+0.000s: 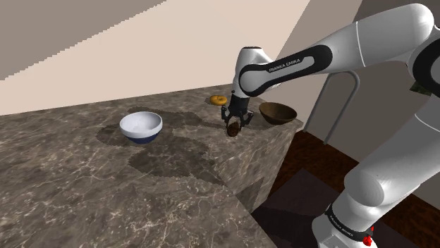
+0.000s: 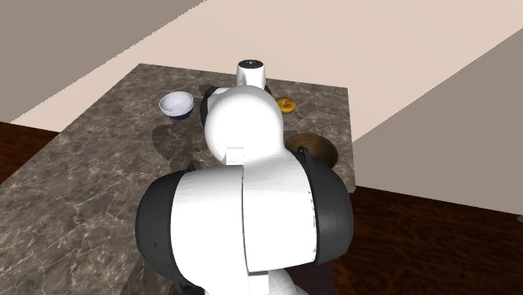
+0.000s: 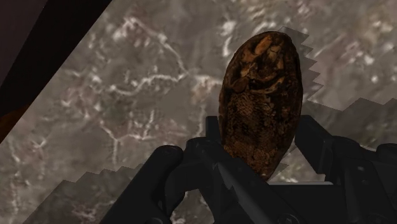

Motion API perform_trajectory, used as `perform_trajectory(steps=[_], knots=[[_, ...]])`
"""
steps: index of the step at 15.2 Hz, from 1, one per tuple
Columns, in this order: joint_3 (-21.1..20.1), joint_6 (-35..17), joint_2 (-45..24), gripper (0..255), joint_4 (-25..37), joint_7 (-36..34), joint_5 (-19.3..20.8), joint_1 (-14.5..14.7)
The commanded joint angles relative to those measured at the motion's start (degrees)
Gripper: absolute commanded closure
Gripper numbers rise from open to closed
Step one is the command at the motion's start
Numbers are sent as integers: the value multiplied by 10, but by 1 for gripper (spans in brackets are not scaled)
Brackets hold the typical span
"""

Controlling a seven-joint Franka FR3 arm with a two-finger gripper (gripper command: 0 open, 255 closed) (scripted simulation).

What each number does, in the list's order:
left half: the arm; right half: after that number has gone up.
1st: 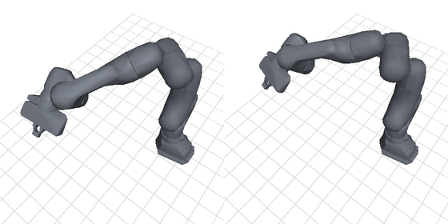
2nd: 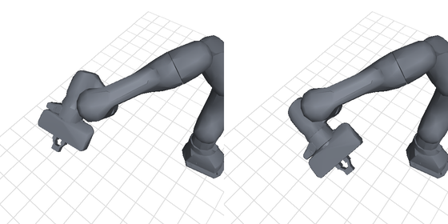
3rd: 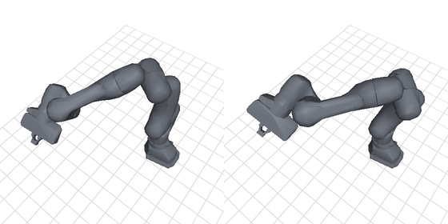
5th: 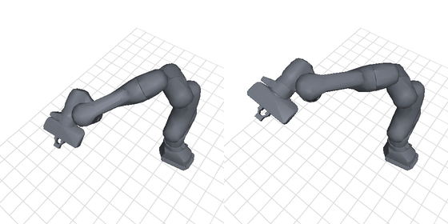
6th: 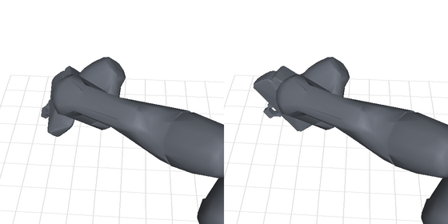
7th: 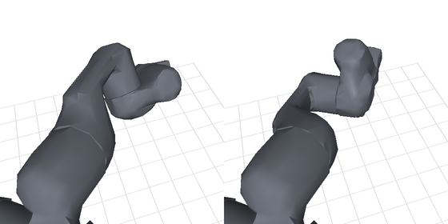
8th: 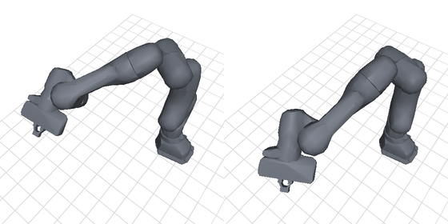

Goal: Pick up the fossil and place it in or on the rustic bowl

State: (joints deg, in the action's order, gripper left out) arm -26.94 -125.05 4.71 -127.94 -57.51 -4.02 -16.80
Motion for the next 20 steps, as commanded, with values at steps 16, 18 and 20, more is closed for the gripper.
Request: perform_trajectory(steps=[16, 18, 20], knots=[[7, 86, 34, 255, 54, 9, -13, -1], [8, 101, 39, 255, 65, 10, -14, -1], [9, 117, 42, 255, 77, 11, -15, -1]])
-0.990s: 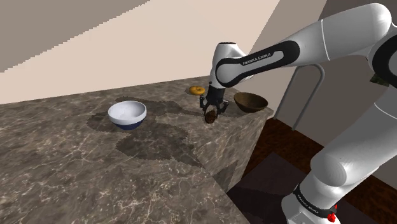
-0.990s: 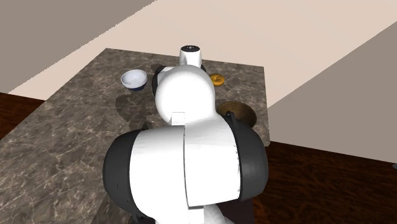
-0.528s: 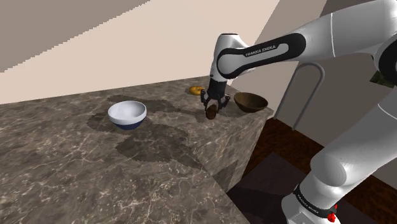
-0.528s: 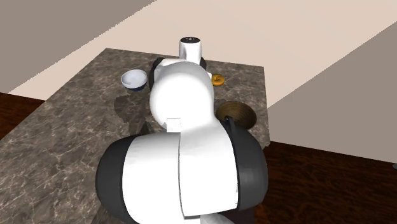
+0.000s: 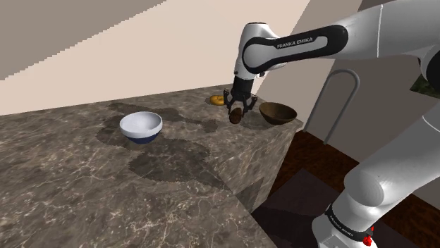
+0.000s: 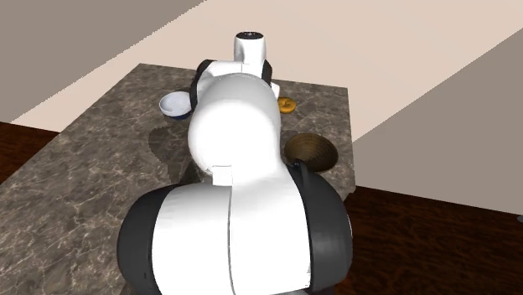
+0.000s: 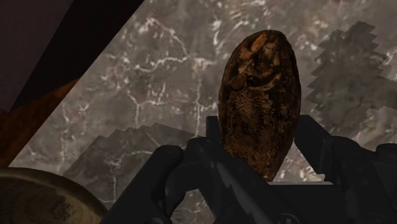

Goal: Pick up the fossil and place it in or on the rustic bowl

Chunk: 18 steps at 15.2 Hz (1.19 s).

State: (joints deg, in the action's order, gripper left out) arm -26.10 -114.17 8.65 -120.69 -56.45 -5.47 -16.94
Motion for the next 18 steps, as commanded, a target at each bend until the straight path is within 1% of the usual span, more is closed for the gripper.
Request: perform_trajectory(steps=[1, 14, 18], knots=[[1, 16, 5, 255, 11, 1, -1, 0], [7, 112, 15, 255, 98, 1, -2, -3], [46, 116, 54, 255, 61, 64, -11, -22]])
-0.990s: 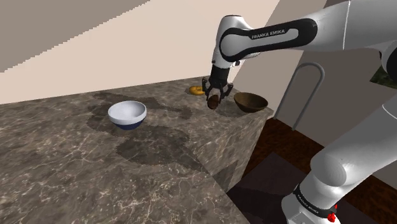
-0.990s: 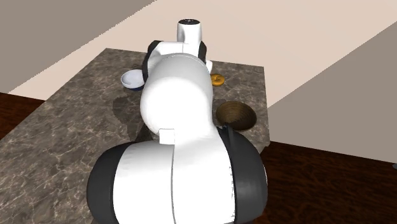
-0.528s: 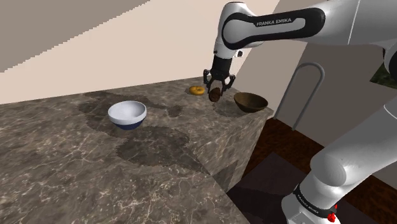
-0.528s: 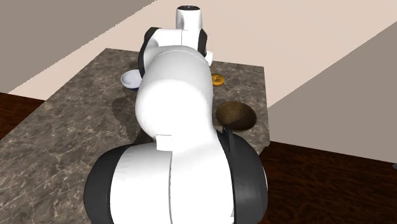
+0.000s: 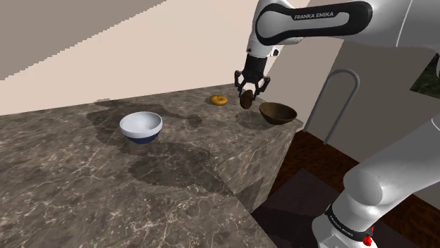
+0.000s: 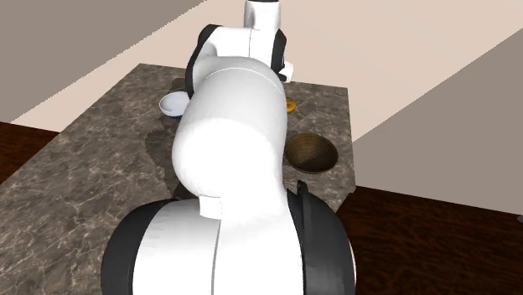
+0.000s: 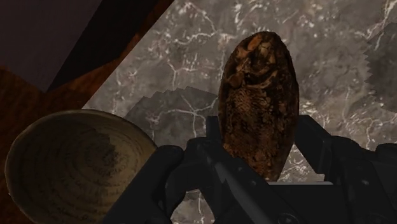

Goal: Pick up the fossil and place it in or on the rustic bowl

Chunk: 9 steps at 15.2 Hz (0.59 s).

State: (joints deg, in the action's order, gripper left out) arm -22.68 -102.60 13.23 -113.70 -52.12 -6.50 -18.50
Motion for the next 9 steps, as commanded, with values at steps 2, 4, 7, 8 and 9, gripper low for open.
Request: perform_trajectory(steps=[2, 4, 7, 8, 9], knots=[[32, 3, 24, 255, -23, 50, -2, -16], [52, 6, 37, 255, -35, 80, -1, -26], [82, 11, 51, 255, -48, 123, 3, -40], [92, 12, 54, 255, -51, 138, 5, -45], [102, 14, 57, 255, -53, 152, 8, -51]])
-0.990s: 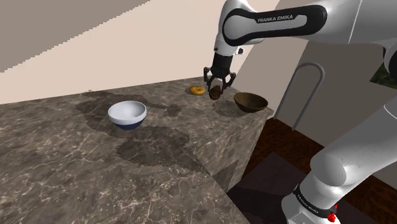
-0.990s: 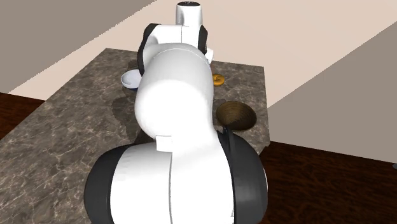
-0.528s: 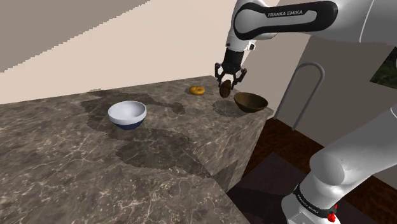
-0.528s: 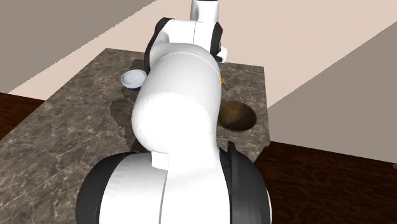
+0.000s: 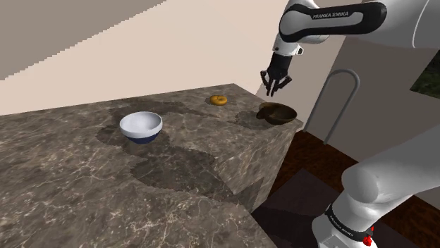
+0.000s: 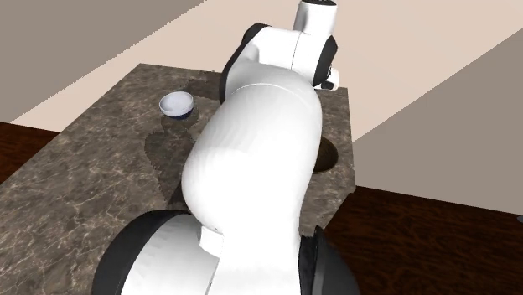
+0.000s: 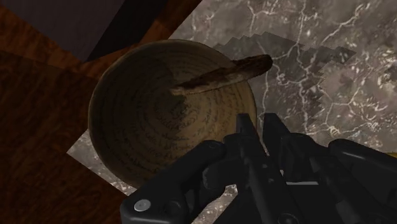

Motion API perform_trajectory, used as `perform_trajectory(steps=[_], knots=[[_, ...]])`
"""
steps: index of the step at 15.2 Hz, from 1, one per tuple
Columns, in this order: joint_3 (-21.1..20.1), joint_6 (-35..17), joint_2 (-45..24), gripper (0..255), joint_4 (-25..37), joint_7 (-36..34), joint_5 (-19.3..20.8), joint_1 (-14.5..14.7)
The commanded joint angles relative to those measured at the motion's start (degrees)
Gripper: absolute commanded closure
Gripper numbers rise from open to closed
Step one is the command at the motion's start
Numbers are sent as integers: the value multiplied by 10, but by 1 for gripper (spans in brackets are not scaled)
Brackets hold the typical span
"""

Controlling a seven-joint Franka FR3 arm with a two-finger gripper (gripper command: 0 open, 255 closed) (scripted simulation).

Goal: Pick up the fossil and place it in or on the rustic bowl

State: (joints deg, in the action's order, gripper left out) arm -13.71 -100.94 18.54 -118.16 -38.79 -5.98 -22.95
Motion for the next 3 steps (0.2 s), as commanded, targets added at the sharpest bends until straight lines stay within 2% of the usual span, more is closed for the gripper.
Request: perform_trajectory(steps=[1, 3], knots=[[22, -2, 6, 255, -10, 33, 5, -11], [41, 1, 9, 255, -12, 60, 11, -22]])
